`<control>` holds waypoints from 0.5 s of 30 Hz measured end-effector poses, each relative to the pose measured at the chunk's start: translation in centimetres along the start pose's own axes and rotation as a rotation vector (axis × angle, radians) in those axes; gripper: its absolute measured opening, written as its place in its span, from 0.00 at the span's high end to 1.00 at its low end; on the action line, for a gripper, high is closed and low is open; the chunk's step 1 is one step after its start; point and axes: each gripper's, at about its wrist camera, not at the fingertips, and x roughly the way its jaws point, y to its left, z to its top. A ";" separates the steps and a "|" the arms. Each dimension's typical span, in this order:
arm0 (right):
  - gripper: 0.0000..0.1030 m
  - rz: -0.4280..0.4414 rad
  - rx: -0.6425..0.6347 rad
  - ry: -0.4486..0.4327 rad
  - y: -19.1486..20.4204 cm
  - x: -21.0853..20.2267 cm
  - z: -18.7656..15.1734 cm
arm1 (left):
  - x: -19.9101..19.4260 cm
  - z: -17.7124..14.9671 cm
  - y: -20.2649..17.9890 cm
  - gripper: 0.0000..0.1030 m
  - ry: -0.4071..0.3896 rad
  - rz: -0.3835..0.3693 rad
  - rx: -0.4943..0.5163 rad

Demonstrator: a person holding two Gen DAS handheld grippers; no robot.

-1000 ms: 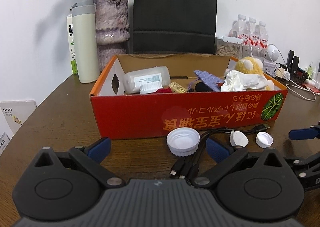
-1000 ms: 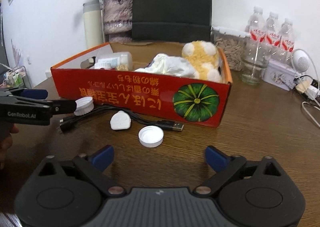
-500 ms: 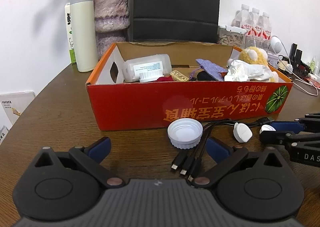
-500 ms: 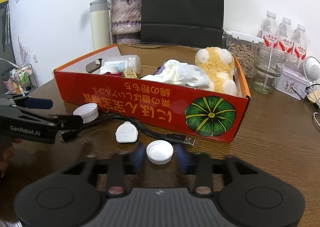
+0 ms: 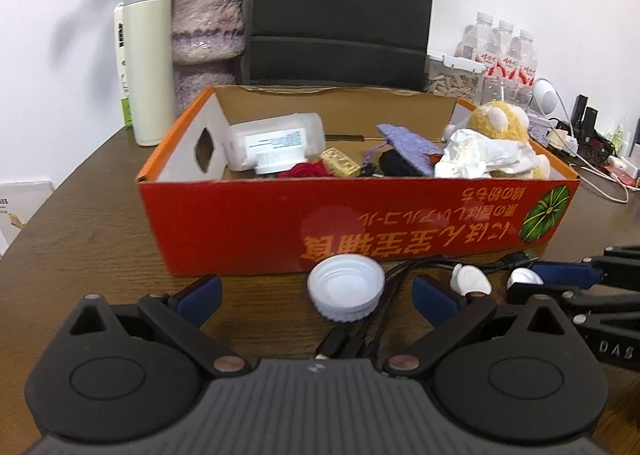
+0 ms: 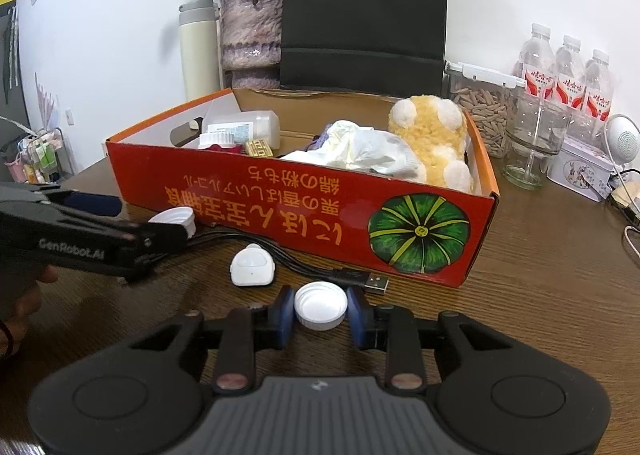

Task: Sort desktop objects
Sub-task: 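Grasp the small white cap with the right gripper while the left gripper grasps the large ridged cap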

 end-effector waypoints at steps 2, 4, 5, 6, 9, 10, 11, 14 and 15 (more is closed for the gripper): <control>0.73 -0.001 0.000 0.000 0.0 0.0 0.0 | 0.2 0.2 -0.2 0.00 -0.003 -0.001 -0.004; 0.73 0.000 0.000 0.000 0.0 0.0 0.0 | 0.3 0.4 -0.2 0.00 -0.004 -0.013 -0.016; 0.73 -0.001 0.000 0.000 0.0 0.0 0.0 | 0.4 0.4 -0.1 0.00 -0.004 -0.020 -0.023; 0.73 -0.001 -0.001 0.000 0.0 0.0 0.0 | 0.4 0.5 -0.1 0.02 -0.005 -0.025 -0.028; 0.73 -0.003 -0.003 0.000 0.1 0.0 0.0 | 0.7 0.6 -0.1 0.11 0.003 -0.031 -0.042; 0.74 -0.003 -0.003 0.000 0.1 0.0 0.0 | 0.8 0.6 0.0 0.14 0.010 -0.032 -0.045; 0.74 -0.003 -0.003 0.000 0.1 0.0 0.0 | 0.9 0.6 0.0 0.21 0.018 -0.032 -0.048; 0.74 -0.003 -0.003 0.000 0.1 0.0 0.0 | 1.1 0.5 0.1 0.34 0.033 -0.033 -0.054; 0.74 -0.003 -0.003 0.000 0.1 0.0 0.0 | 1.1 0.5 0.1 0.41 0.030 -0.029 -0.051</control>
